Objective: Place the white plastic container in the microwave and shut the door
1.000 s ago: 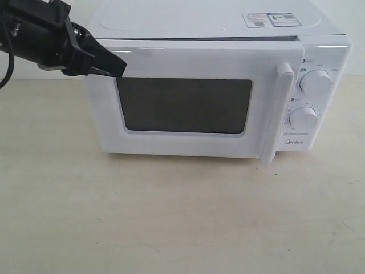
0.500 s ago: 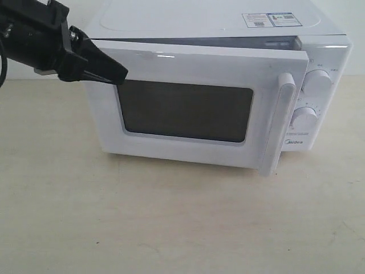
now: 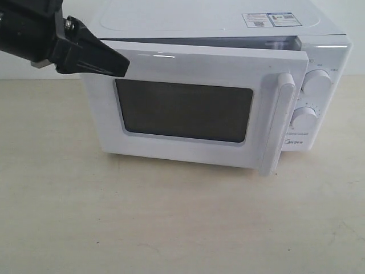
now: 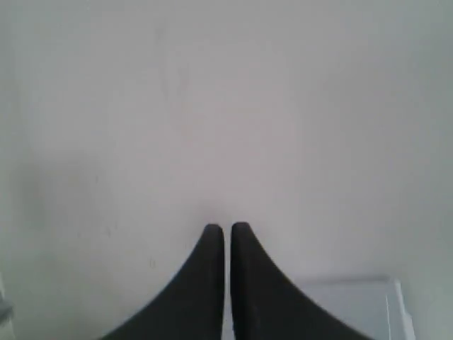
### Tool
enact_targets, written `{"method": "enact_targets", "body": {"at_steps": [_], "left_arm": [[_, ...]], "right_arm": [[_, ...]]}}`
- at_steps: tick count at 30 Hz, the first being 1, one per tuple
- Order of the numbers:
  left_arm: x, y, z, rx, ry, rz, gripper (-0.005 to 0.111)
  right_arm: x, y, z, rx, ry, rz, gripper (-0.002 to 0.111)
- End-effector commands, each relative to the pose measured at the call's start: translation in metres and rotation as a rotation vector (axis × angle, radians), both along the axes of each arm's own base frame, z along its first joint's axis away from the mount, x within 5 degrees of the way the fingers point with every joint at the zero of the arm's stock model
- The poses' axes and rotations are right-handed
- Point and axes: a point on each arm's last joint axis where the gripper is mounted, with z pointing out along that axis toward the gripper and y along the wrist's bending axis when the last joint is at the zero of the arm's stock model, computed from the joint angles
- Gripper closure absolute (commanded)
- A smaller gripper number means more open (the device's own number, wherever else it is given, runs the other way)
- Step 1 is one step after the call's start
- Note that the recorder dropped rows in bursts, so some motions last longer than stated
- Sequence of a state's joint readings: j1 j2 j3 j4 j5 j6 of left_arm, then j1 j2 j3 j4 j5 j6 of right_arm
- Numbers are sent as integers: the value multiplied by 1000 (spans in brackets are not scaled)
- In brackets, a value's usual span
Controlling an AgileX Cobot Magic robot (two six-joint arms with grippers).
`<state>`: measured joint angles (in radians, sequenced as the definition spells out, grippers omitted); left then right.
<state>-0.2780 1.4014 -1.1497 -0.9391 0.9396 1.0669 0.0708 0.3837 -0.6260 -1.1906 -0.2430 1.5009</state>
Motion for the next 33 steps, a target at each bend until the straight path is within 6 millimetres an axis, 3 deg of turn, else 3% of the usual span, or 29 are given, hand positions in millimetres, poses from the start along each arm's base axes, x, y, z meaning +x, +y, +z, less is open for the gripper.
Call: {"method": "enact_targets", "body": {"at_steps": [1, 6, 10, 33], "left_arm": [[-3, -1, 8, -25, -19, -2, 102], [-3, -1, 8, -25, -19, -2, 102], [-3, -1, 8, -25, -19, -2, 102], [-3, -1, 8, -25, -19, -2, 102]], "right_arm": [[47, 20, -35, -210, 305, 159, 108], [87, 32, -65, -205, 525, 290, 108], [102, 38, -80, -191, 626, 362, 108], [90, 44, -65, -33, 577, 473, 108]]}}
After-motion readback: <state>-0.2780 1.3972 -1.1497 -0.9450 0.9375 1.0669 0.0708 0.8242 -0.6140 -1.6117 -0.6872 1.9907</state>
